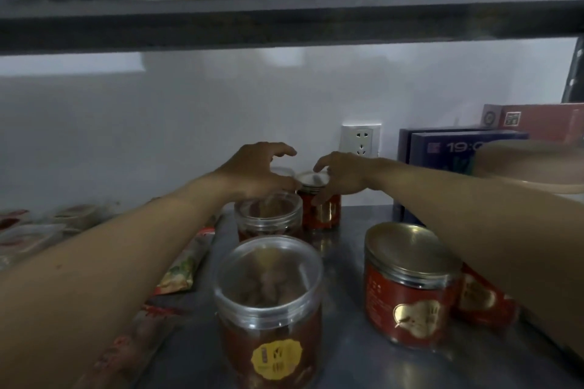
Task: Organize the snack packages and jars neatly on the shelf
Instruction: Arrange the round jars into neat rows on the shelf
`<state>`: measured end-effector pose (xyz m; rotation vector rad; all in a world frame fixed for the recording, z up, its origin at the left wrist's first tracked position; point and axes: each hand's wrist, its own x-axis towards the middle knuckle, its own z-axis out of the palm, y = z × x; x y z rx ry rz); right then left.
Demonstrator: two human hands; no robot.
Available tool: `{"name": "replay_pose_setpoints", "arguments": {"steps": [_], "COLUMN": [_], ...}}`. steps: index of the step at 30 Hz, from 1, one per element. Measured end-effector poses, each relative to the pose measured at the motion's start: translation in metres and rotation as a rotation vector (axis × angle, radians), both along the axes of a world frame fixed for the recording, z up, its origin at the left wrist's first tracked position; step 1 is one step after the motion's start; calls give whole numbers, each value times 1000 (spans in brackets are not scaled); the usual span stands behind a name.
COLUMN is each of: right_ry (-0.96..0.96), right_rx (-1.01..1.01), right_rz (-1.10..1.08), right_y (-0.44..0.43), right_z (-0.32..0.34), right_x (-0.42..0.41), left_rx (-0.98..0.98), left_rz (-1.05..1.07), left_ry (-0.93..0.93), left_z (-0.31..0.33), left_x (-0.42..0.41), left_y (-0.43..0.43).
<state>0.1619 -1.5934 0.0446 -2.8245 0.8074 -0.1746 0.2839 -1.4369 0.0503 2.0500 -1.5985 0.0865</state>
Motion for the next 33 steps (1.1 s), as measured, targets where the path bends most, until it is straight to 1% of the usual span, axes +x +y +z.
{"name": "replay_pose_setpoints", "arguments": {"steps": [5,10,13,16,20,23,26,30,33], "right_ry": [-110,-295,-479,-673,-862,-905,-861,-827,-820], "right_rx": [147,161,156,196,381,519,570,519,457], "right_rz": [4,17,16,21,11,13,31,2,-36], "right_y": [-1,13,24,34,42,44,45,42,34], "right_z": [-3,14,30,45,58,61,60,59,58], "right_x": [-8,-33,-52,-70,-89,-107,-120,-119,-112], "left_rx": [-21,-85,-126,-130,-256,-286,-270,-218,-109], "left_rz": [2,-33,-66,-120,-232,-278,-309,-316,-302], "left_ry": [-32,-3,99,205,372,456,543,583,564], "left_z": [4,13,21,28,37,39,35,31,33], "left_x": [-4,-16,-26,-42,-63,-69,-72,-73,-70], "left_y": [-1,0,-3,-8,-15,-13,-11,-15,-21]}}
